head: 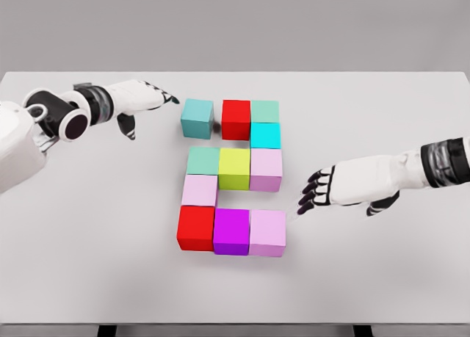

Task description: Assemble the squares on the desktop into the number 2

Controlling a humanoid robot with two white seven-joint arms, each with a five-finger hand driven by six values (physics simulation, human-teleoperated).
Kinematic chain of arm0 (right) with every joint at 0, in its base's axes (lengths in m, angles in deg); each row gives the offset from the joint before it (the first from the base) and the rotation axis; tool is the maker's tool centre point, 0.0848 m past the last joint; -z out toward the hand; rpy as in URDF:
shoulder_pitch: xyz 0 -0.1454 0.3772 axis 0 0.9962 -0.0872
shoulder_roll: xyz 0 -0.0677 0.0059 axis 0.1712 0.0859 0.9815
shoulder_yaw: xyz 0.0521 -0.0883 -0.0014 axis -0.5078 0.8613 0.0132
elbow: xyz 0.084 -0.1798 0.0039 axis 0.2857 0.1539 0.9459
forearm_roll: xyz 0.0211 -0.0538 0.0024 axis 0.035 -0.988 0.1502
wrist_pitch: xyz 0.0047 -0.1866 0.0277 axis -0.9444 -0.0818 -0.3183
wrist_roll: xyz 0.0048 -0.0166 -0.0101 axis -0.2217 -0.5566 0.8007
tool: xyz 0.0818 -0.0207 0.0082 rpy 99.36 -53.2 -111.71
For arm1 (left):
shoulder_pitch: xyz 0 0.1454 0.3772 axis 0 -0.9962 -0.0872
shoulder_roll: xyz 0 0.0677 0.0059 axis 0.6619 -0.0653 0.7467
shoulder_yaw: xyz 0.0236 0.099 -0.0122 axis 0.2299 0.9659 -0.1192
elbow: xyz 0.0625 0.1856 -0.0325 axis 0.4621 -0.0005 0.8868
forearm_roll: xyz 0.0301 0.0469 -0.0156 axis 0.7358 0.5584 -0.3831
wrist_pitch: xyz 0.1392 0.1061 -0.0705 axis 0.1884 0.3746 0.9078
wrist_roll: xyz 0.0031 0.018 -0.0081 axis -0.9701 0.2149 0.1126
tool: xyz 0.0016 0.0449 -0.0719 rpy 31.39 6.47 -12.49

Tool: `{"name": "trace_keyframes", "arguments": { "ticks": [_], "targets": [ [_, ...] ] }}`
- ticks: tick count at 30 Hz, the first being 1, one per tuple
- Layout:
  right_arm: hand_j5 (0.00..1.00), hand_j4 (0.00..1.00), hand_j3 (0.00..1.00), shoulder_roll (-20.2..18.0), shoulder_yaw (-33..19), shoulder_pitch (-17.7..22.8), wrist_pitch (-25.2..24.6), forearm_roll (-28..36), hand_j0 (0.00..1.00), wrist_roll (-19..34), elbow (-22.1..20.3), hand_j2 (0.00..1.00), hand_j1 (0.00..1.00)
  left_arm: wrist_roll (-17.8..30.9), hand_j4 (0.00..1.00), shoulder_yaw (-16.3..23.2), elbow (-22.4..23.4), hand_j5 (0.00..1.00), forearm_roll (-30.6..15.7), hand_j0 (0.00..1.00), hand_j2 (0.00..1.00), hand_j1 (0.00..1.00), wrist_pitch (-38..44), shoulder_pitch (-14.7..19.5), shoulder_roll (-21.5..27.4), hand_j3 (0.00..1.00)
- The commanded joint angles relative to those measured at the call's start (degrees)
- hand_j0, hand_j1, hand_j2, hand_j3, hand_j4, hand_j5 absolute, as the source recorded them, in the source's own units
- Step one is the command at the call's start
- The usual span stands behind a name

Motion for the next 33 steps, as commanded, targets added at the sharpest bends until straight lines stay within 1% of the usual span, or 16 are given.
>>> {"name": "trace_keyframes", "arguments": {
  "ticks": [1,2,4,5,7,9,15,17,20,21,23,24,25,26,31,33],
  "targets": [
    [1.00,1.00,1.00,-4.35,-4.91,0.00,-0.15,1.99,1.00,-0.02,0.12,1.00,1.00,-0.01,1.00,4.44,0.42,1.00,-4.33,1.00,1.00,1.00,0.00,0.00,1.06,1.00],
    [1.00,1.00,1.00,-7.25,-10.26,2.89,-0.15,6.73,1.00,-0.02,0.91,1.00,1.00,-0.01,1.00,4.44,0.59,1.00,-4.77,1.00,1.00,1.00,0.00,0.09,1.24,1.00],
    [1.00,1.00,1.00,-7.44,-22.82,12.99,-0.15,15.60,1.00,-0.02,2.58,1.00,1.00,-0.01,1.00,4.35,0.59,1.00,-5.82,1.00,1.00,1.00,0.00,0.35,1.94,1.00],
    [1.00,1.00,1.00,-7.17,-35.97,23.60,-0.15,20.09,1.00,-0.02,2.23,1.00,1.00,-0.01,1.00,4.35,0.68,1.00,-6.27,1.00,1.00,1.00,0.00,0.62,2.12,1.00],
    [1.00,1.00,1.00,-7.35,-49.97,37.14,-0.15,25.79,1.00,-0.02,2.75,1.00,1.00,-0.01,1.00,4.35,1.82,1.00,-6.35,1.00,1.00,1.00,0.00,0.70,2.03,1.00],
    [1.00,1.00,1.00,-7.35,-54.22,44.99,-0.15,32.05,1.00,-0.02,2.93,1.00,1.00,-0.01,1.00,4.26,2.17,1.00,-6.27,1.00,1.00,1.00,0.00,0.70,2.03,1.00],
    [1.00,1.00,1.00,-7.26,-54.22,51.85,-0.15,32.93,1.00,-0.02,2.40,1.00,1.00,-0.01,1.00,4.35,3.23,1.00,-6.18,1.00,1.00,1.00,0.00,1.23,1.42,1.00],
    [1.00,1.00,1.00,-5.68,-54.22,53.26,-0.15,33.02,1.00,-0.02,3.98,1.00,1.00,-0.01,1.00,4.35,3.49,1.00,-6.09,1.00,1.00,1.00,0.09,1.41,1.06,1.00],
    [1.00,1.00,1.00,2.31,-54.57,54.76,-0.15,32.85,1.00,-0.02,8.12,1.00,1.00,-0.01,1.00,4.44,3.49,1.00,-6.00,1.00,1.00,1.00,0.09,1.41,0.71,1.00],
    [1.00,1.00,1.00,3.89,-54.57,54.85,-0.15,32.32,1.00,-0.02,7.59,1.00,1.00,-0.01,1.00,4.53,3.49,1.00,-6.00,1.00,1.00,1.00,0.09,1.41,0.54,1.00],
    [1.00,1.00,1.00,11.36,-56.85,55.11,-0.15,29.95,1.00,-0.02,7.50,1.00,1.00,-0.01,1.00,4.53,4.11,1.00,-5.83,1.00,1.00,1.00,0.09,1.41,0.10,1.00],
    [1.00,1.00,1.00,13.13,-60.97,58.26,-0.15,29.59,1.00,-0.02,5.40,1.00,1.00,-0.01,1.00,4.53,4.46,1.00,-5.74,1.00,1.00,1.00,0.18,1.41,-0.52,1.00],
    [1.00,1.00,1.00,13.21,-68.62,63.53,-0.15,29.24,1.00,-0.02,1.44,1.00,1.00,-0.01,1.00,4.53,4.81,1.00,-5.74,1.00,1.00,1.00,0.18,1.41,-0.87,1.00],
    [1.00,1.00,1.00,13.48,-73.11,69.60,-0.15,29.33,1.00,-0.02,0.82,1.00,1.00,-0.01,1.00,4.53,4.81,1.00,-5.74,1.00,1.00,1.00,0.18,1.41,-0.96,1.00],
    [1.00,1.00,1.00,18.84,-76.28,70.49,-0.15,29.33,1.00,-0.02,2.49,1.00,1.00,-0.01,1.00,4.44,5.77,1.00,-5.65,1.00,1.00,1.00,0.09,1.76,-1.04,1.00],
    [1.00,1.00,1.00,25.34,-76.89,69.88,-0.15,29.33,1.00,-0.02,2.58,1.00,1.00,-0.01,1.00,4.44,6.74,1.00,-5.65,1.00,1.00,1.00,0.09,1.76,-1.31,1.00]
  ]
}}
